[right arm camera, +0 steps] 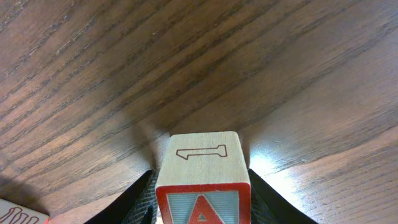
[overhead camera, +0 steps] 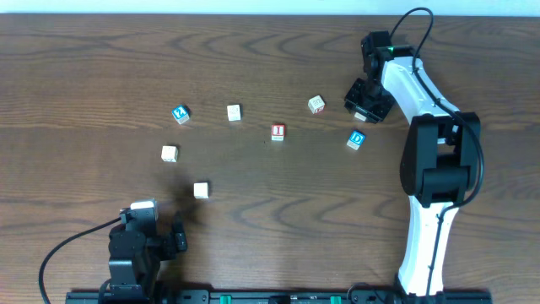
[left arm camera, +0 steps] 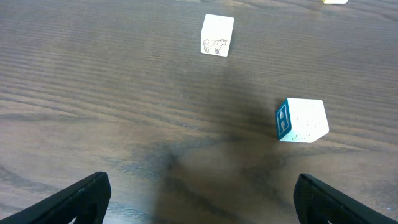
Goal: Spell out Ai2
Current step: 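Lift the A block with the right gripper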
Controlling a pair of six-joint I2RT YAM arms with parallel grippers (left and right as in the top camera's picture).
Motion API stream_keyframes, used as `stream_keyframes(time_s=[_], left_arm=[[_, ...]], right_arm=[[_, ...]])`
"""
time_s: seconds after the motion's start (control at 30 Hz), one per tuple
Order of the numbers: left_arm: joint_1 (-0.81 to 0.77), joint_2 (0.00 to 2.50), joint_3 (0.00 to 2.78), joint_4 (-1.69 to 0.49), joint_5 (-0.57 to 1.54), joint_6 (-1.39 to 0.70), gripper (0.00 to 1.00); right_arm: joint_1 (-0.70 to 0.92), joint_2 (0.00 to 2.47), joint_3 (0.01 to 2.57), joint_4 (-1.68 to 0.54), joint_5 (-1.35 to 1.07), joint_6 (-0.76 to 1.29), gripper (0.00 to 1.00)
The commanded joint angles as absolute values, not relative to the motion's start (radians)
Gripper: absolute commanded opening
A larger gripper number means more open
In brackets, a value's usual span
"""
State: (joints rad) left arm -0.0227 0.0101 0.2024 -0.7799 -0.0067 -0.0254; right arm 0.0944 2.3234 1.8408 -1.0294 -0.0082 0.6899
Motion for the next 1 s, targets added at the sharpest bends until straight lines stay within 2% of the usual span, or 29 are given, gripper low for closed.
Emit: stream_keyframes(time_s=[0.0, 0.17, 0.33, 0.47, 0.97], left_arm=[[-0.026, 0.004, 0.179, -0.813, -0.014, -0.022, 0.95], [-0.026, 0.004, 0.179, -0.813, -0.014, -0.022, 0.95], [-0.026, 0.004, 0.179, -0.813, -0.014, -0.022, 0.95], [-0.026, 0.004, 0.179, -0.813, -0.014, -0.022, 0.95], [-0.026, 0.004, 0.179, -0.813, -0.014, -0.022, 0.95]], right_arm=[[0.084, 2.342, 1.836, -1.032, -0.008, 0.652, 0.42], [0.084, 2.342, 1.836, -1.032, -0.008, 0.645, 0.41], [0.084, 2.342, 1.836, -1.033, -0.008, 0.645, 0.3], [0.084, 2.342, 1.836, -1.037, -0.008, 0.645, 0.26], [0.084, 2.335, 1.861, -1.054, -0.009, 0.596, 0.23]])
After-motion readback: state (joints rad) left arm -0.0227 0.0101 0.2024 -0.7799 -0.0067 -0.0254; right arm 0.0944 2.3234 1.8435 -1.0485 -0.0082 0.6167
